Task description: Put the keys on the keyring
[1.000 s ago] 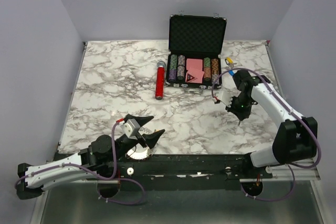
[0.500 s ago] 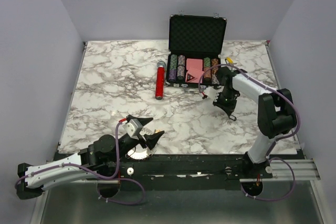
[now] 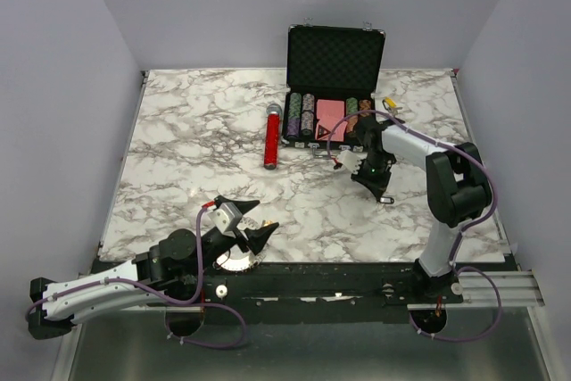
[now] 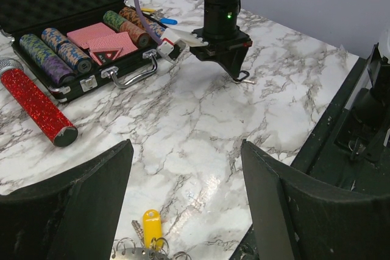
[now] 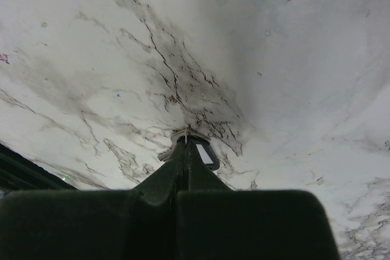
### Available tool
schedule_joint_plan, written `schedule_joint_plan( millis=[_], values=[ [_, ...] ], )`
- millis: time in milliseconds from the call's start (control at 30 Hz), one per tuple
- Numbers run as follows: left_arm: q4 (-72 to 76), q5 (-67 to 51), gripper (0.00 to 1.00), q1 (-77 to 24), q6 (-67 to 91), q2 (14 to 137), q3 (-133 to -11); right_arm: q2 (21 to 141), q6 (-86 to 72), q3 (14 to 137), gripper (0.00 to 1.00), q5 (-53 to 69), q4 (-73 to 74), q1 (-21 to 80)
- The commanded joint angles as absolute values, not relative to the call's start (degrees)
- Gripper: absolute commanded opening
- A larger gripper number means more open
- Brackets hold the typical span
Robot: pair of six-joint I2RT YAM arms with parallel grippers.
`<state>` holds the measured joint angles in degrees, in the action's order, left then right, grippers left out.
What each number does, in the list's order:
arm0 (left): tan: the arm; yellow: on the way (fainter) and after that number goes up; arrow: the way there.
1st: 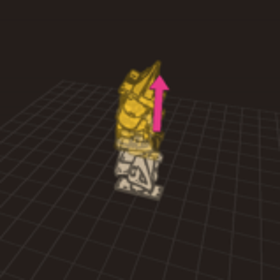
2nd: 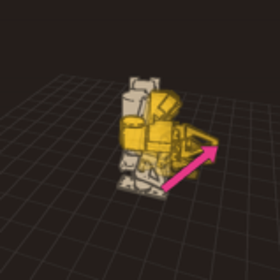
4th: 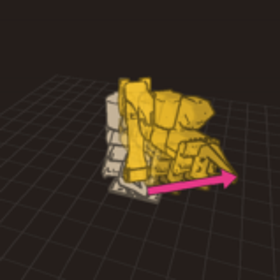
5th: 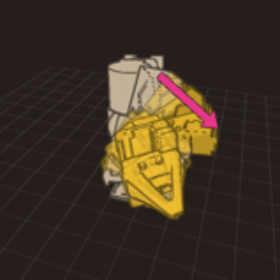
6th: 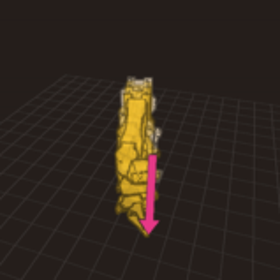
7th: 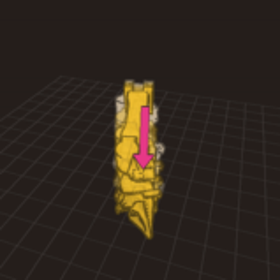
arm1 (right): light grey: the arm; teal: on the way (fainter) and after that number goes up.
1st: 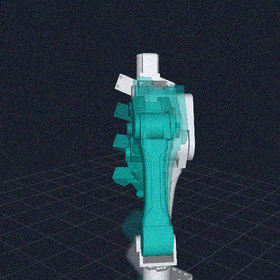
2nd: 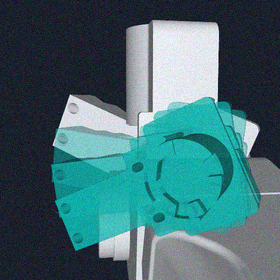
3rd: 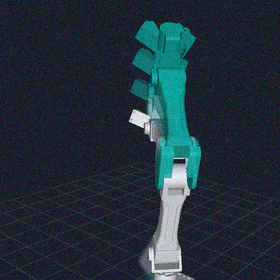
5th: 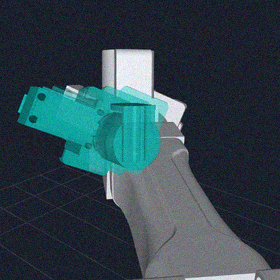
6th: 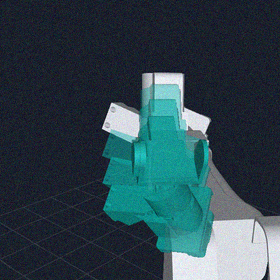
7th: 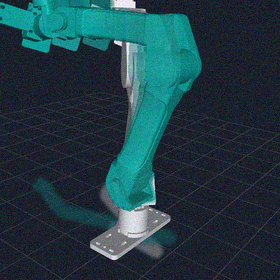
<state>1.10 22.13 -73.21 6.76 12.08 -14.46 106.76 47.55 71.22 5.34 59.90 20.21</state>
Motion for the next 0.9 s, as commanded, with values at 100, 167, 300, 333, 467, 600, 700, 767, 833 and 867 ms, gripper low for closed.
schedule_joint_plan(
  millis=[100,167,300,333,467,600,700,767,833,867],
  values=[
    [0.9,23.5,0.8,-73.3,7.2,11.8,-15.8,108.2,46.1,71.8,0.03,7.1,59.2,20.8],
    [0.9,23.5,0.8,-73.2,7.3,11.8,-15.7,108.2,45.8,71.8,0.07,7.3,59.1,20.9],
    [0.9,23.3,0.8,-73.2,7.5,11.9,-15.7,107.7,45.4,72.1,0.13,7.7,59.2,21.1],
    [0.9,23.3,0.8,-73.2,7.5,11.9,-15.7,107.5,45.4,72.2,0.15,8.2,59.3,21.1],
    [0.9,23.2,0.8,-73.2,7.5,12.0,-15.9,106.4,44.7,73.6,0.22,9.8,59.9,21.1],
    [0.8,23.0,0.8,-73.2,7.6,12.0,-15.9,105.4,43.8,75.6,0.25,10.9,60.6,21.1],
    [0.6,23.0,0.8,-73.3,7.6,12.0,-16.1,104.5,43.1,76.6,0.27,11.3,60.6,21.1],
    [0.5,23.0,0.8,-73.2,7.7,11.8,-16.2,103.5,42.7,77.2,0.27,11.9,61.0,21.1],
    [0.4,23.1,0.8,-73.3,7.8,11.7,-16.2,102.6,42.0,77.4,0.28,13.2,60.9,21.1],
    [0.4,23.2,0.8,-73.3,8.0,11.4,-16.1,102.0,41.8,77.3,0.28,14.1,60.8,21.0]
  ],
)
